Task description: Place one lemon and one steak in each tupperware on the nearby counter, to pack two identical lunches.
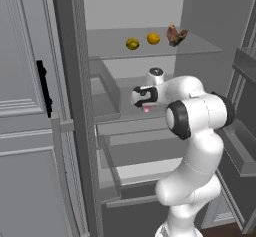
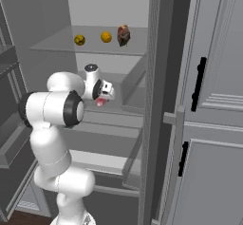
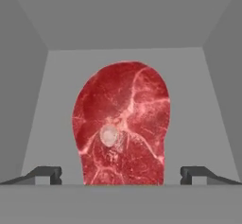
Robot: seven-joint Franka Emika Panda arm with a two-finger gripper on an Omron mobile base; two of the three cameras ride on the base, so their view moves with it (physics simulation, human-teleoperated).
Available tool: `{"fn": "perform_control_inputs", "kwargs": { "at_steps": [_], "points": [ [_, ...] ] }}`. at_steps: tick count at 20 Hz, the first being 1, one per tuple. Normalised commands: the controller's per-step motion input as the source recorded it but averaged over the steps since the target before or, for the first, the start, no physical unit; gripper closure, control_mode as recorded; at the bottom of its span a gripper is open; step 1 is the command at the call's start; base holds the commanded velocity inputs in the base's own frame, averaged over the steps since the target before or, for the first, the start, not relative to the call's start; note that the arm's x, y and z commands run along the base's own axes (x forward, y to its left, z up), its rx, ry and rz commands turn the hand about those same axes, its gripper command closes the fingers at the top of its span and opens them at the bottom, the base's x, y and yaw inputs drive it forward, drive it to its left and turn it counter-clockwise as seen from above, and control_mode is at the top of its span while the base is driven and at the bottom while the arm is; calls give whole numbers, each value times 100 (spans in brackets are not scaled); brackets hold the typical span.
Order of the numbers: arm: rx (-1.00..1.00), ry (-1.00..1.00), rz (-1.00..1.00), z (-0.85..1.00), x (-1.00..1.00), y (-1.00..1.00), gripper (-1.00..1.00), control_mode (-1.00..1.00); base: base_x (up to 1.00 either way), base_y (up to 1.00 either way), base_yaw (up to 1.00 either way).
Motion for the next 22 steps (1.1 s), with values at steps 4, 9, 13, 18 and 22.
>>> {"fn": "perform_control_inputs", "kwargs": {
  "at_steps": [4, 9, 13, 18, 22],
  "points": [
    [0, 3, 0, -20, 24, 0, -100, -100, 0, 0, 0],
    [0, 0, 0, -26, 17, 0, -100, -100, 0, 0, 0],
    [0, 2, 1, -42, 2, 1, -100, -100, 0, 0, 0],
    [0, 0, 1, -51, 0, 1, -100, -100, 0, 0, 0],
    [0, 1, 0, -16, 0, 0, -100, -100, 0, 0, 0]
  ]
}}
